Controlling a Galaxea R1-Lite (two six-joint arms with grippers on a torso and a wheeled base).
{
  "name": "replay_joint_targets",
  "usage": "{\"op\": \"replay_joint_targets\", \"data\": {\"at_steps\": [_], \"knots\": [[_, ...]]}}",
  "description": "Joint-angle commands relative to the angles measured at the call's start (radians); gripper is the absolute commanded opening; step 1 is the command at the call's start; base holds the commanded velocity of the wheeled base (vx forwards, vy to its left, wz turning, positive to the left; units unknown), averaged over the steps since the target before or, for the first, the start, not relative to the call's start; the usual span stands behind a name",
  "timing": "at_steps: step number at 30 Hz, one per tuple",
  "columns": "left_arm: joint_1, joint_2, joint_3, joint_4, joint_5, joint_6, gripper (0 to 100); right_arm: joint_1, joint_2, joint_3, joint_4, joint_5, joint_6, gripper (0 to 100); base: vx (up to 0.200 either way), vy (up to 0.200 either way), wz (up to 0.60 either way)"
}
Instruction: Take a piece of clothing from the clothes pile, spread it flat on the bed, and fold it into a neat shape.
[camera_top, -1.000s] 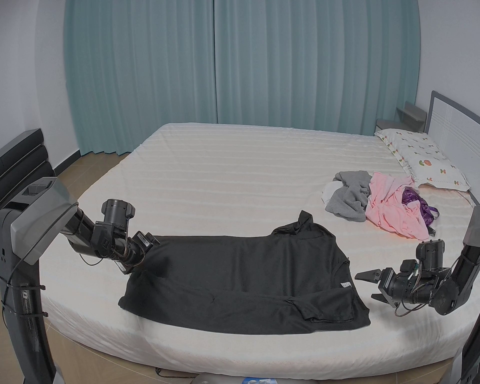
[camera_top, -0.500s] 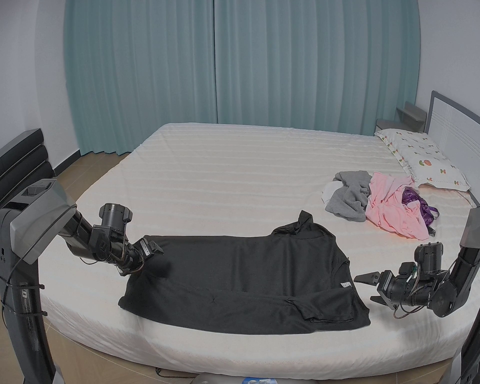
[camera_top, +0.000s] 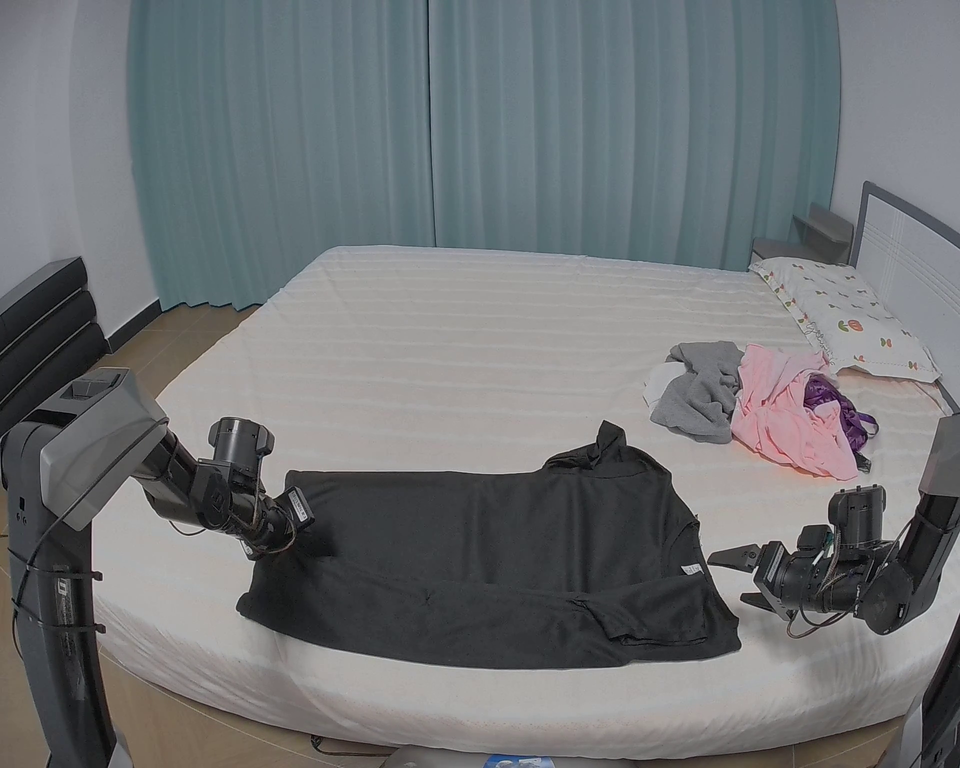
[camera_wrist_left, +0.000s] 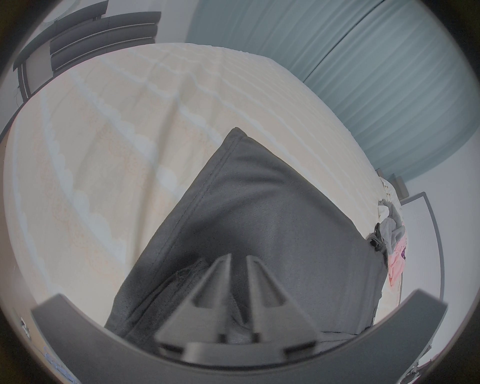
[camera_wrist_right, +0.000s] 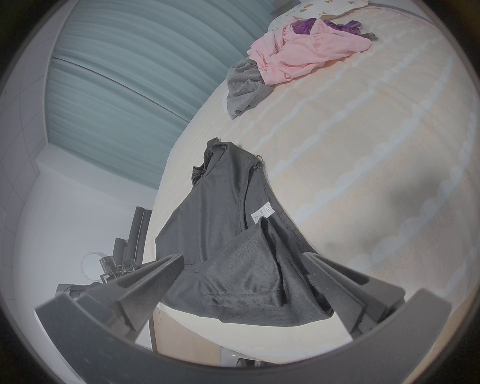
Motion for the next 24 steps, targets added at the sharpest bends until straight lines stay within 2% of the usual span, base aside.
{"op": "replay_joint_targets", "data": {"at_steps": [1,10,17,18,24], "knots": [[0.015,-0.017,0.020,0.000,0.005,0.000,0,0.000,0.007,0.000,-0.002,-0.001,-0.002,100,0.000,0.000,0.00],[0.052,-0.160,0.144,0.000,0.005,0.026,0,0.002,0.004,-0.001,-0.002,-0.001,-0.002,100,0.000,0.000,0.00],[0.053,-0.169,0.156,-0.006,0.002,0.024,0,0.004,0.002,0.000,-0.002,0.001,-0.002,100,0.000,0.000,0.00],[0.052,-0.166,0.149,-0.009,-0.003,0.018,100,0.004,0.000,0.000,0.000,0.001,-0.002,100,0.000,0.000,0.00],[0.039,-0.125,0.123,-0.014,-0.029,0.014,100,0.004,0.002,0.000,-0.002,0.001,-0.002,100,0.000,0.000,0.00]]}}
